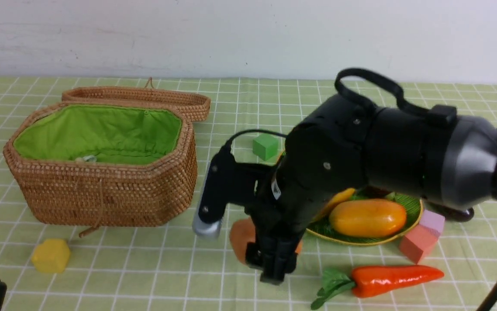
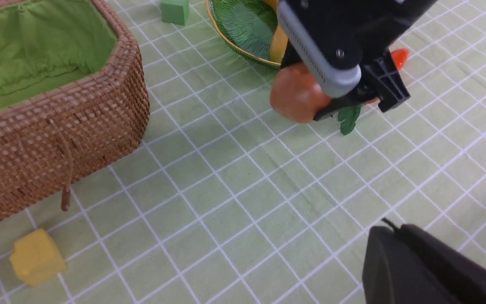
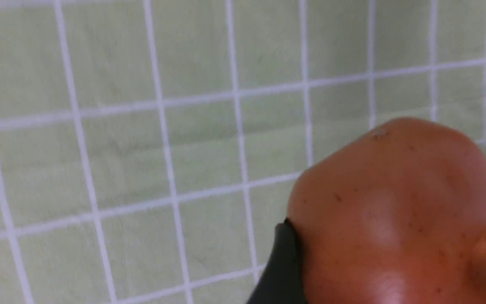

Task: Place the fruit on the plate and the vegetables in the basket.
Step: Use the right arm to grab a potato and put it into the left basket

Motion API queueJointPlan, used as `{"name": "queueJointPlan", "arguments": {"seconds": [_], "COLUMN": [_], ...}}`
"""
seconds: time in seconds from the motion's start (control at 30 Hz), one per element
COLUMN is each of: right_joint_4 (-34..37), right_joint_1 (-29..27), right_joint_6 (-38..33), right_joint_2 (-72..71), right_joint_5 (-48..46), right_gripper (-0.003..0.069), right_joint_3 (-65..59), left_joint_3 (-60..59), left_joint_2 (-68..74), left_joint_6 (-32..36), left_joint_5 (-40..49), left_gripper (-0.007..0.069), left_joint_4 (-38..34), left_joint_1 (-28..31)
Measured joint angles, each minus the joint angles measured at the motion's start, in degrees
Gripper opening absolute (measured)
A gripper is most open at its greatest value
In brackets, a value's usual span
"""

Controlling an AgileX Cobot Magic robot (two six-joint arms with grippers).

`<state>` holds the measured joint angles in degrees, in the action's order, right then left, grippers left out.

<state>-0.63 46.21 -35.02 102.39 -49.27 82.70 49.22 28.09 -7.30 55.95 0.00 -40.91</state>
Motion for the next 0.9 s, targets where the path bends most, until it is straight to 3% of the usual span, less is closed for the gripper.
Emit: {"name": "queueJointPlan", "arguments": {"seconds": [0.27,0.7,0.9], "right_joint_4": [9.6,23.9,29.3], "right_joint_1": [-0.1,-0.1,-0.1], "right_joint_6": [7.6,8.0,5.1], "right_joint_2": [0.0,16.2,24.1], "right_joint_5": [1.4,17.0,18.7], "right_gripper": [0.059,0.059,0.059], "right_joint_3": [12.5,38.5,48.2], "left_joint_3": [0.0,0.0,0.0], "left_joint_2": [0.0,0.0,0.0], "left_joint_6": [-1.8,-20.7,-27.1], "left_joint_5": [1.2,1.8,2.6], "left_gripper": [-0.0013,-0.0013,-0.0013], "left_joint_4": [1.6,19.9,27.5], "left_joint_1": [0.0,0.0,0.0]}}
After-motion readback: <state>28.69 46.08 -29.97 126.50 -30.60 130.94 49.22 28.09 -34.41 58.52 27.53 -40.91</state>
